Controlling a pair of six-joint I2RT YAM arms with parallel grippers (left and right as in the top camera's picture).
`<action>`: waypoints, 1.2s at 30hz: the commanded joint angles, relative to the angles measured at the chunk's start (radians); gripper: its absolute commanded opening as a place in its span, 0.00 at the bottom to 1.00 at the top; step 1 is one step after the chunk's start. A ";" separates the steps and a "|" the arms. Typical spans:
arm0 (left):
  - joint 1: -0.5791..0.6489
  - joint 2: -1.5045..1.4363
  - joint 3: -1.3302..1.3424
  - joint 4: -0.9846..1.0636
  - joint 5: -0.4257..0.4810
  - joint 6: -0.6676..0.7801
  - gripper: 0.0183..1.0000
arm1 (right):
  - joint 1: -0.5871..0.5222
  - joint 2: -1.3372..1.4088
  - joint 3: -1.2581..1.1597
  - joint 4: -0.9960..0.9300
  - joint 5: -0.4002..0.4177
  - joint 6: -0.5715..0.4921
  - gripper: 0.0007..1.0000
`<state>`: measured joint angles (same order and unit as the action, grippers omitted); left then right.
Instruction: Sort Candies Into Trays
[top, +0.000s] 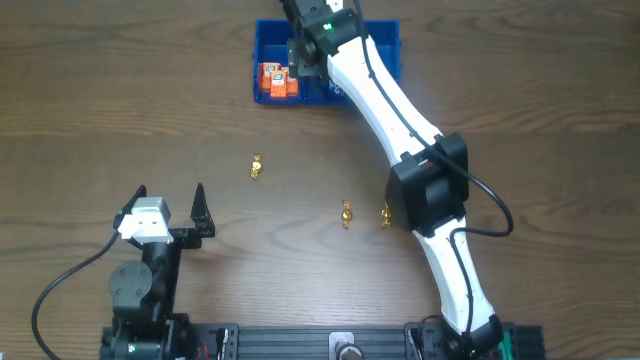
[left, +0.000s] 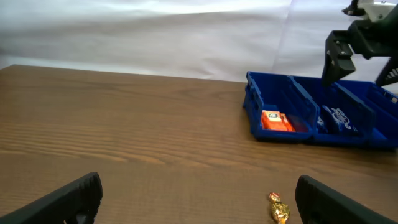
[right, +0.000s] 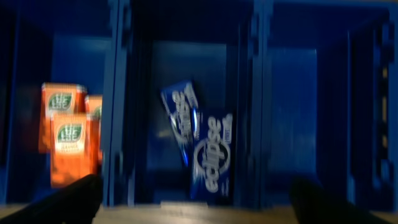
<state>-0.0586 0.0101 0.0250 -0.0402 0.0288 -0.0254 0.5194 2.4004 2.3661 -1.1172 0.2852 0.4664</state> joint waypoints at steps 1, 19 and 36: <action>0.006 -0.006 -0.020 -0.038 -0.006 0.003 1.00 | 0.097 -0.119 0.012 -0.075 -0.002 0.042 1.00; 0.006 -0.006 -0.020 -0.037 -0.006 0.003 1.00 | 0.357 0.167 0.010 -0.156 -0.183 0.376 1.00; 0.006 -0.006 -0.020 -0.037 -0.006 0.003 1.00 | 0.311 0.198 0.010 -0.156 -0.175 0.396 0.57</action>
<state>-0.0589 0.0101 0.0250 -0.0406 0.0288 -0.0254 0.8555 2.6030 2.3688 -1.2682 0.0978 0.8391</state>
